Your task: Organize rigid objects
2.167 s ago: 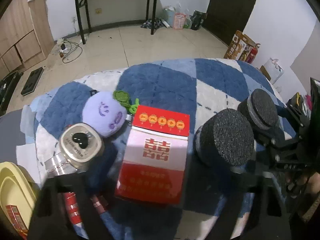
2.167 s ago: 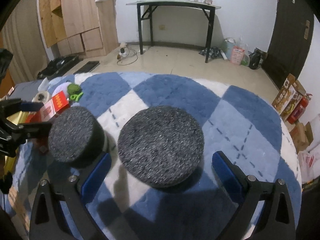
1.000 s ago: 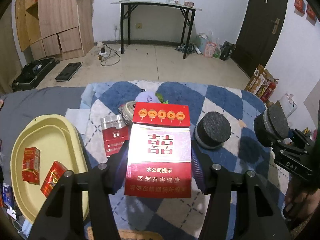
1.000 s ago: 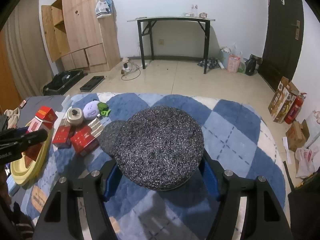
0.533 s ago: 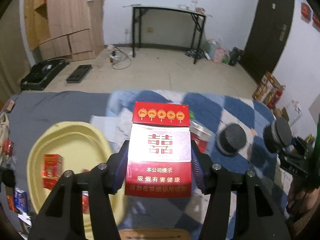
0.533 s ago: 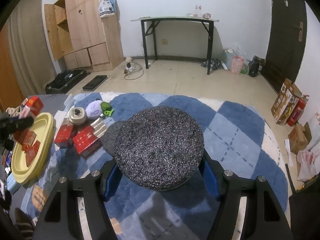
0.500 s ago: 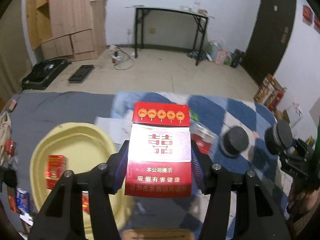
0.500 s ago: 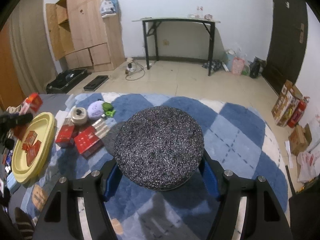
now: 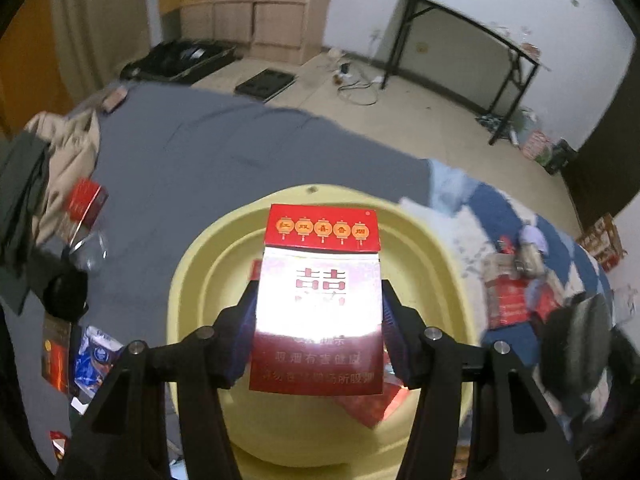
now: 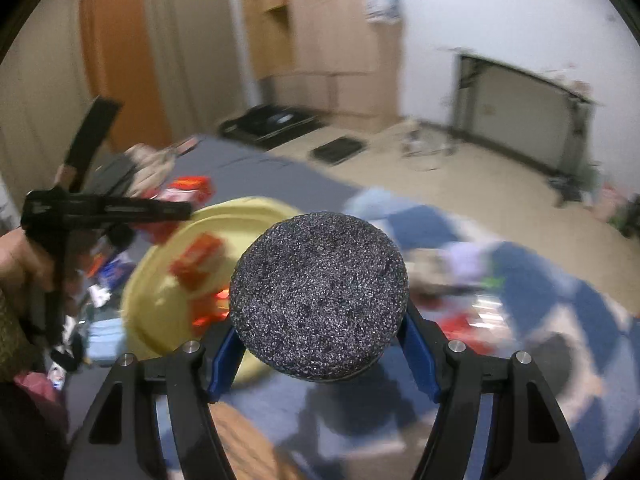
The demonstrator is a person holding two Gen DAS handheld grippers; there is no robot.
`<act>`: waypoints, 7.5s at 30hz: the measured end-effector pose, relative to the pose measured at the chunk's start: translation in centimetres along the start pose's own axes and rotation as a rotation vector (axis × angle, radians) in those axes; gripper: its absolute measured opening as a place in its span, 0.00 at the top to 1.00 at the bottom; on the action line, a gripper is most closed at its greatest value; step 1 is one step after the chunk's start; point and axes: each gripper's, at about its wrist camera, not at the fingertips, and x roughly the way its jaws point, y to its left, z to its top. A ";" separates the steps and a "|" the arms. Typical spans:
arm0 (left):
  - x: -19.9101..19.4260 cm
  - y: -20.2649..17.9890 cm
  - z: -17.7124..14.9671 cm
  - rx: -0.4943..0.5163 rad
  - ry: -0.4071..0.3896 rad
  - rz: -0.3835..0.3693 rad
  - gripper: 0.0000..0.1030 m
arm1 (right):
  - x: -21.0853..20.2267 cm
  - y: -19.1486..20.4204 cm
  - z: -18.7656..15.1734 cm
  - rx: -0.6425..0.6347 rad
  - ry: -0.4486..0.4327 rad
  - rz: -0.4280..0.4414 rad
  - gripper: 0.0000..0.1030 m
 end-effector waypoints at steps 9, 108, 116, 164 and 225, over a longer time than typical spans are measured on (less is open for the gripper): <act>4.6 2.2 0.1 -0.042 0.084 0.002 0.44 | 10.6 6.2 1.6 -0.090 0.133 0.062 0.33; -4.3 -10.9 1.2 0.048 -0.074 -0.150 0.42 | 0.4 -12.5 -6.1 0.191 -0.057 -0.264 0.35; -3.2 -1.8 2.7 -0.032 -0.052 -0.013 0.42 | 4.8 -2.9 2.6 -0.002 -0.029 -0.046 0.35; -4.5 -12.1 1.1 0.173 -0.087 -0.196 0.00 | -0.6 -9.3 2.3 -0.012 -0.085 -0.159 0.00; 7.6 -24.9 -5.5 0.558 0.139 -0.281 0.54 | 9.2 -14.6 -8.5 -0.017 0.062 -0.195 0.11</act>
